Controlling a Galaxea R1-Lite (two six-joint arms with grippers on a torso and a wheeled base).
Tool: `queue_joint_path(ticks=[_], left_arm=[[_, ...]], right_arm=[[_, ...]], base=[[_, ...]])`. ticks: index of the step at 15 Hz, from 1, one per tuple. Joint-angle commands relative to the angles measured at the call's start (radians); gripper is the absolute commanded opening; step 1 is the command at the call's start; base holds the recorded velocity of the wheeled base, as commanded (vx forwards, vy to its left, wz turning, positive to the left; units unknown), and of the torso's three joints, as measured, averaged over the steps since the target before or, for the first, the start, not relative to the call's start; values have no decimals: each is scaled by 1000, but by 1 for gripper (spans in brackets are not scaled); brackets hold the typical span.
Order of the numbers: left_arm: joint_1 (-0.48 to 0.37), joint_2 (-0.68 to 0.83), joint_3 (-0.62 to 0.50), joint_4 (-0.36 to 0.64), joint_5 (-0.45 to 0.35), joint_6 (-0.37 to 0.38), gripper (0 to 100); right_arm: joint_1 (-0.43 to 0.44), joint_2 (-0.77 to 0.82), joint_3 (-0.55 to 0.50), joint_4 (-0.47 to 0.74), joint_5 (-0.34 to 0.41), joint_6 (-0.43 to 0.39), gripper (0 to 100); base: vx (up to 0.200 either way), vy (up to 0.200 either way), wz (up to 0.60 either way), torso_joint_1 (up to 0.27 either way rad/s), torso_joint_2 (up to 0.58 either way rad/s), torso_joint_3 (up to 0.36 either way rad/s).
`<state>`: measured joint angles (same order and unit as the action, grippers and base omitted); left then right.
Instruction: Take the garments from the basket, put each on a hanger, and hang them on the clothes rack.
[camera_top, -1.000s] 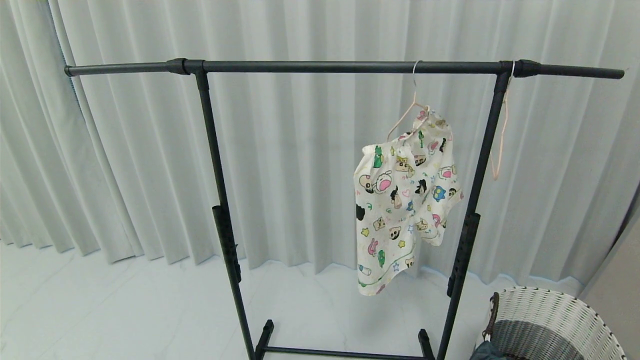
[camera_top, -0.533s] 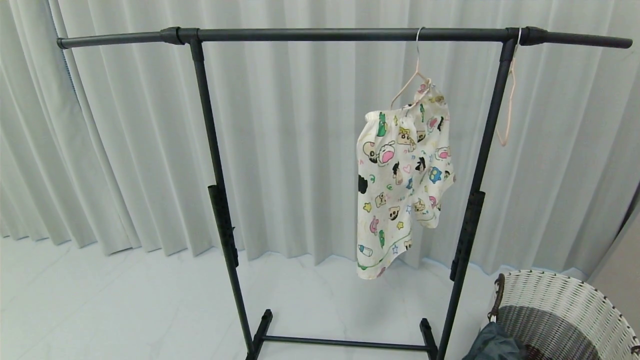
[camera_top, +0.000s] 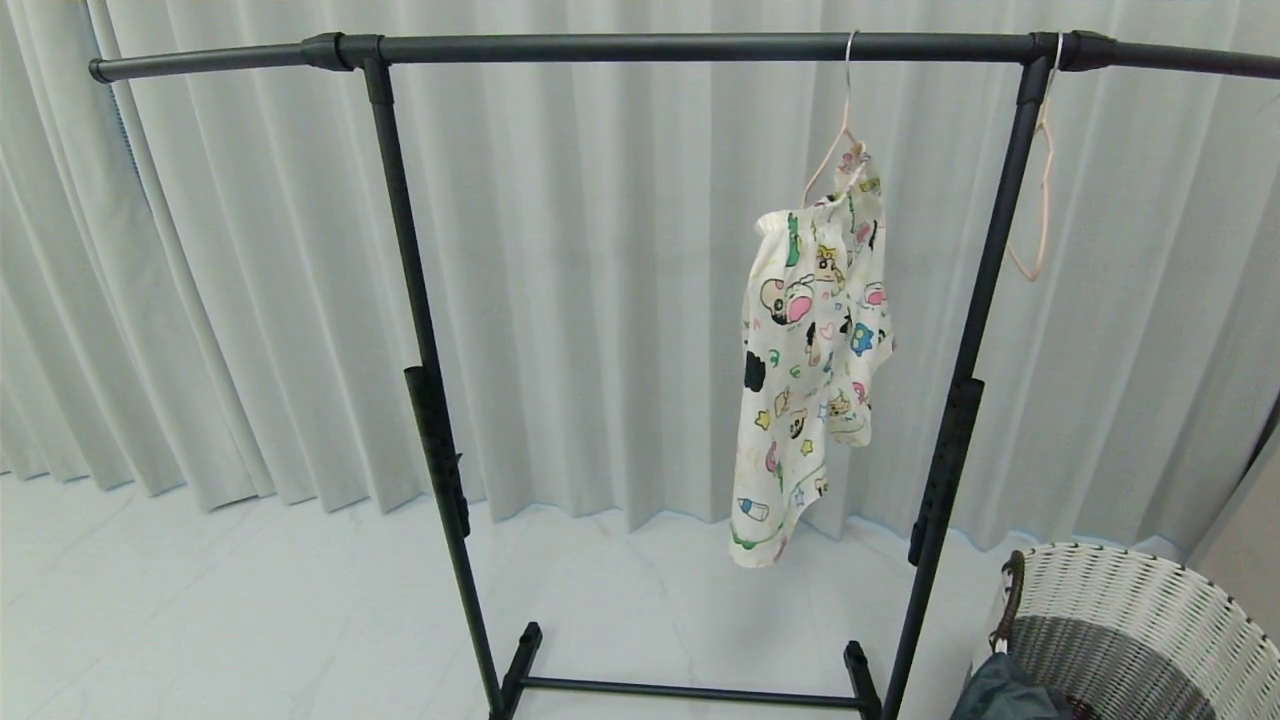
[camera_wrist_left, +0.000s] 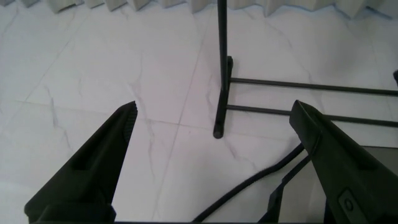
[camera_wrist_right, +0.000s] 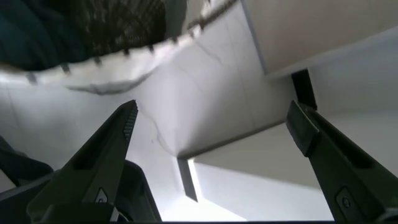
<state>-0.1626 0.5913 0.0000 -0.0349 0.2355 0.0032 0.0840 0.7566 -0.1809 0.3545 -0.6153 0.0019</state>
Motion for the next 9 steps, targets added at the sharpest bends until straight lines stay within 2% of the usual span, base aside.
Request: queue_joint_path(ticks=[1, 4, 7, 9], left_arm=[[0, 2, 0, 0, 1, 0, 100], [-2, -16, 0, 0, 1, 0, 100], [-2, -25, 0, 0, -1, 0, 100], [-3, -25, 0, 0, -1, 0, 100]], right_arm=[[0, -5, 0, 0, 0, 0, 100], [0, -5, 0, 0, 2, 0, 100], [3, -5, 0, 0, 8, 0, 100], [3, -11, 0, 0, 40, -2, 100]], base=[[200, 0, 0, 2, 2, 27], [200, 0, 0, 2, 10, 10], [0, 0, 0, 0, 0, 0], [0, 0, 0, 0, 0, 0]])
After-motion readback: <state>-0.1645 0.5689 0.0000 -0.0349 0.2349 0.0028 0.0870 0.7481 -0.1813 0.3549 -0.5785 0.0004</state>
